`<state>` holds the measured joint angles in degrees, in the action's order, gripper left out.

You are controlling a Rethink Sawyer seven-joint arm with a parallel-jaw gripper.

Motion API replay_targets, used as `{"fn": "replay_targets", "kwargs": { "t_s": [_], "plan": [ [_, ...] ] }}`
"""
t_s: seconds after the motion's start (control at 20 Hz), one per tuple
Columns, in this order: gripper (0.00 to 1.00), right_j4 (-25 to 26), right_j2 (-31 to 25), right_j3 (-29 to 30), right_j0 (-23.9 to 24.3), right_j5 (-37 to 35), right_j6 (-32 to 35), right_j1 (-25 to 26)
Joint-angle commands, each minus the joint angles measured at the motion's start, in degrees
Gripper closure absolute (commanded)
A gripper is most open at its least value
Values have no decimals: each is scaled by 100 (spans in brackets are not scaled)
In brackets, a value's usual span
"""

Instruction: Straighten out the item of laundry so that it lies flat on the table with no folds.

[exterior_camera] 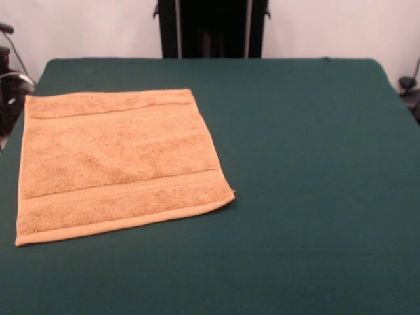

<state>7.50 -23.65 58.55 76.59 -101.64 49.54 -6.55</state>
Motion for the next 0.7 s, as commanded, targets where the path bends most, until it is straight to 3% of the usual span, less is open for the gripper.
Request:
{"fn": "replay_targets", "kwargs": {
  "t_s": [0.05, 0.4, 0.7],
  "plan": [
    [0, -280, -625, 557, -549, 1438, 67, 461],
    [0, 377, -627, 307, -880, 3304, -633, 986],
    [0, 758, -589, 384, -951, 4320, -1123, 1332]
  ]
}}
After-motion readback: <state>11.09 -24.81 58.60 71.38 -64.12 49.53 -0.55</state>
